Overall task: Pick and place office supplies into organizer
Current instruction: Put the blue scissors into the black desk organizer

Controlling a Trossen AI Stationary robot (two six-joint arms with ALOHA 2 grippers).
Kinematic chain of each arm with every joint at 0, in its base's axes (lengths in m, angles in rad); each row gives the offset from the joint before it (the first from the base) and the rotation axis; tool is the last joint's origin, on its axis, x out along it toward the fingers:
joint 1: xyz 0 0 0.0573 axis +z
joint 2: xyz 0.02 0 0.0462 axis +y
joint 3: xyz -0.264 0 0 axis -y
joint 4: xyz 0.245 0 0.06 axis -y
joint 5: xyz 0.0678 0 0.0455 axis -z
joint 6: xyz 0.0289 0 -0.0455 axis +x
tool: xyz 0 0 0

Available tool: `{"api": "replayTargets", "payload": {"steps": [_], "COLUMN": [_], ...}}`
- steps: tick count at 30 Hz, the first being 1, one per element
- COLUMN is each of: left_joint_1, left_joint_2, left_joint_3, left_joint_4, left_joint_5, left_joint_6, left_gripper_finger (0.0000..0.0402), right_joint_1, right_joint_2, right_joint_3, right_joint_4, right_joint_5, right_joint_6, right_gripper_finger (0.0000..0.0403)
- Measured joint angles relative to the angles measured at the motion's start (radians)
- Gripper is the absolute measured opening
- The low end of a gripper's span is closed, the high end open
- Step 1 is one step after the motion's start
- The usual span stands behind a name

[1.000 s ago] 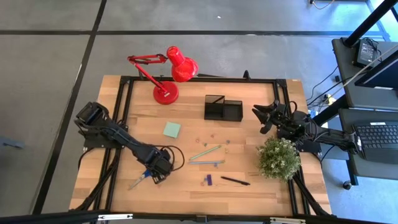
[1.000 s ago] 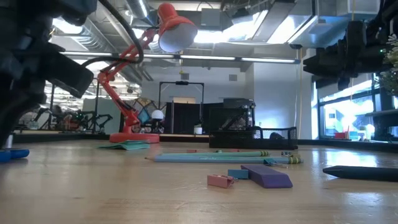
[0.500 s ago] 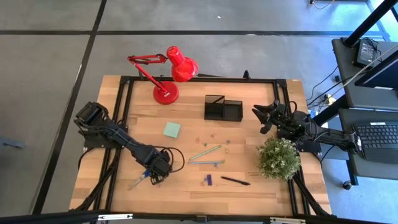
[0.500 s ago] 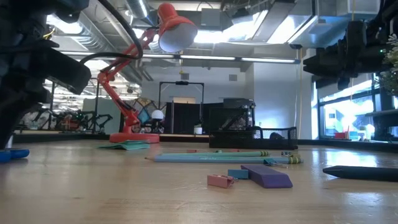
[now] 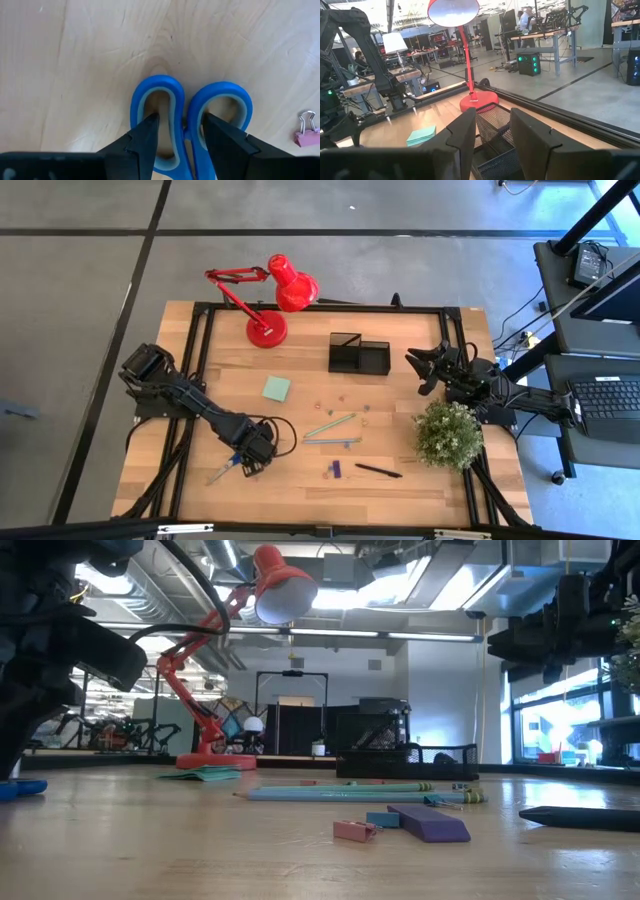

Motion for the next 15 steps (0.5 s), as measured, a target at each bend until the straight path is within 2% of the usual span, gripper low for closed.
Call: {"api": "replayTargets", "payload": {"steps": [4,15], "left_joint_1": [0.000,0.002], "left_joint_2": [0.000,-0.001], "left_joint_3": [0.000,-0.001], "left_joint_4": [0.000,-0.001], "left_joint_5": [0.001,-0.001], "left_joint_6": [-0.006,-0.004], "left_gripper_finger": [0.0142,0.0080], "right_joint_1": [0.000,0.000], "right_joint_2": [0.000,0.000], "right_joint_3": [0.000,0.000], "right_joint_4": [0.000,0.000], "right_joint_5": [0.000,0.000], "right_joint_6": [0.000,0.000], "right_gripper_finger": [0.0126,0.0126]}}
